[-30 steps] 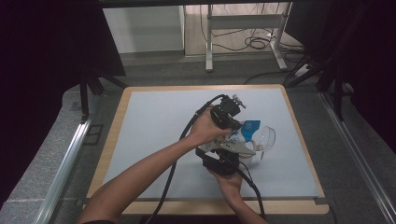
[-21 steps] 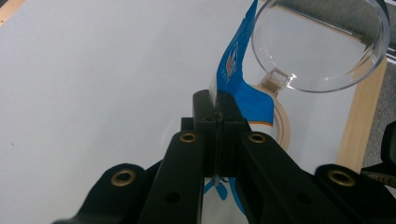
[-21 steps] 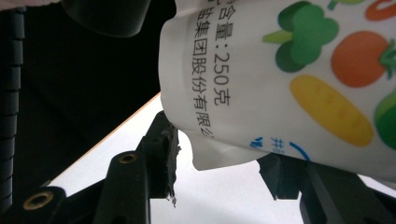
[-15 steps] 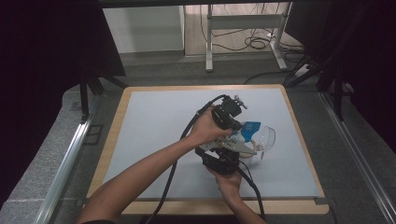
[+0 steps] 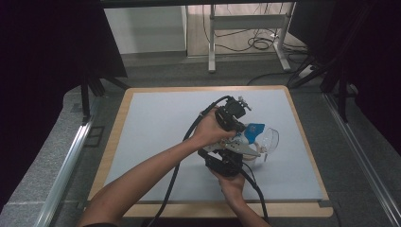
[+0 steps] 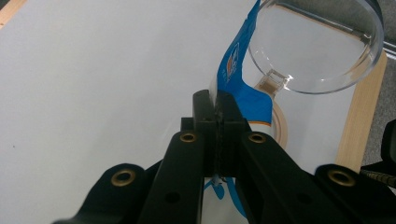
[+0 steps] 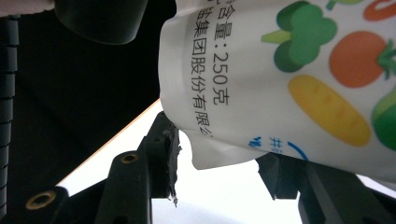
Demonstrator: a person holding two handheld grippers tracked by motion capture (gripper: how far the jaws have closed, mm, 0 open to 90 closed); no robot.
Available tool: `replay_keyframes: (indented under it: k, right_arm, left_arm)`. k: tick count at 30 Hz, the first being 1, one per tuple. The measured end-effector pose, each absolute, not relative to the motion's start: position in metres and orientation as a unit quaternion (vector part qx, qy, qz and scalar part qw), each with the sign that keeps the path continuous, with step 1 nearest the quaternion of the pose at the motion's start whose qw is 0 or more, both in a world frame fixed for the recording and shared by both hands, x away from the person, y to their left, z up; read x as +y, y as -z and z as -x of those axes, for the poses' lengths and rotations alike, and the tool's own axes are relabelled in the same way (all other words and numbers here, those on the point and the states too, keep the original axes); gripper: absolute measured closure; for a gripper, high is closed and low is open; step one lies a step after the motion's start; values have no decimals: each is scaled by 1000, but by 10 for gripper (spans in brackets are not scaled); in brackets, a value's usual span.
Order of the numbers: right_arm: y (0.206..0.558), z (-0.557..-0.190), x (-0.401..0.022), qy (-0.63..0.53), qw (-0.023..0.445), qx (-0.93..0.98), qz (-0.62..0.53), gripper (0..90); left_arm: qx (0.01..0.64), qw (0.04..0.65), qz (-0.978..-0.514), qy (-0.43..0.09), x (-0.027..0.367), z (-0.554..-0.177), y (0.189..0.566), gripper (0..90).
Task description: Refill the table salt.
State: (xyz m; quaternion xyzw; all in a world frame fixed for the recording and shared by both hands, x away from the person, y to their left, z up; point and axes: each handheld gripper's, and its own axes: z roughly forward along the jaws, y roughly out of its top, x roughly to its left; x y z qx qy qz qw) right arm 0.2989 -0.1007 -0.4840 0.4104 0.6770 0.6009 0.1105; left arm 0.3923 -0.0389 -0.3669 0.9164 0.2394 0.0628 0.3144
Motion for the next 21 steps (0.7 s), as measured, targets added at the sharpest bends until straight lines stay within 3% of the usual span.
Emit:
replay_keyframes:
  k: [21]
  right_arm:
    - [483, -297, -100, -602, 116, 675, -411, 536]
  left_arm:
    - [236, 317, -916, -62, -39, -390, 365, 898]
